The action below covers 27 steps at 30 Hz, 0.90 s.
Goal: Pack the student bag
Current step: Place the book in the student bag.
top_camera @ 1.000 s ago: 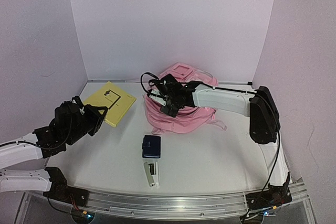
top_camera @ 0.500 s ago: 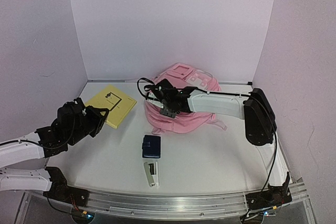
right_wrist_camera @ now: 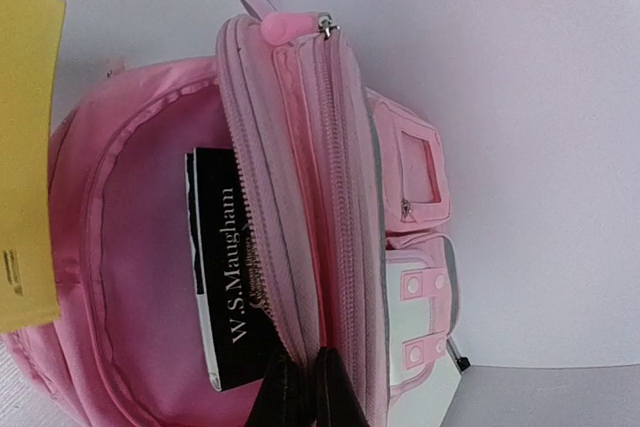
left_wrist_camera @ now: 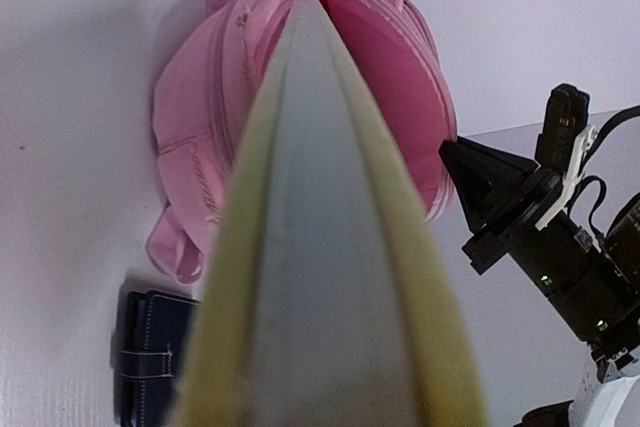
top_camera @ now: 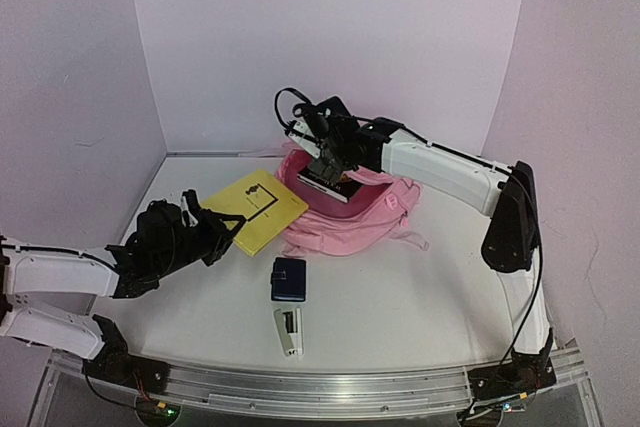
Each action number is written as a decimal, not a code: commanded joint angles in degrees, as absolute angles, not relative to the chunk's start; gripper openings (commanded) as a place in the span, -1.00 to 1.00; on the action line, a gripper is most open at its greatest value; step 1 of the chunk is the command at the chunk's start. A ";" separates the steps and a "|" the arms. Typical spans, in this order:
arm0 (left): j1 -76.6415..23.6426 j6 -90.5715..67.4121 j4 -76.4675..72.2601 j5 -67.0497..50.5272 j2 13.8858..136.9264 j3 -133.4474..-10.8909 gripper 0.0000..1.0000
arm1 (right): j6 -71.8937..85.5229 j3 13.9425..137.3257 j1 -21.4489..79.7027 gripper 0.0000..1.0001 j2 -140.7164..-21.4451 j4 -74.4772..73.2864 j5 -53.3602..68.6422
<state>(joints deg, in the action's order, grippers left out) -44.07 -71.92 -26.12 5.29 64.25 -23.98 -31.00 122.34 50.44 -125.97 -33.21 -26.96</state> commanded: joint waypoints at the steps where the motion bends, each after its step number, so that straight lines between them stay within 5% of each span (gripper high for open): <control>1: -43.92 -70.43 -45.66 0.33 68.15 -28.98 -0.99 | -28.08 127.22 51.75 -1.00 -122.16 -31.65 -24.05; 22: -41.22 -83.16 -57.02 -3.71 108.77 -56.90 -1.00 | -21.61 127.27 51.75 -1.00 -119.36 -34.27 -17.00; 27: -41.23 -82.81 -42.58 -0.57 109.96 -63.44 -0.51 | -20.27 126.04 51.64 -1.00 -118.71 -34.51 -15.91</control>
<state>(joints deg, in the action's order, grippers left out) -41.55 -82.99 -47.16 -3.47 110.89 -56.41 -22.72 124.98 50.54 -125.75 -38.44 -18.84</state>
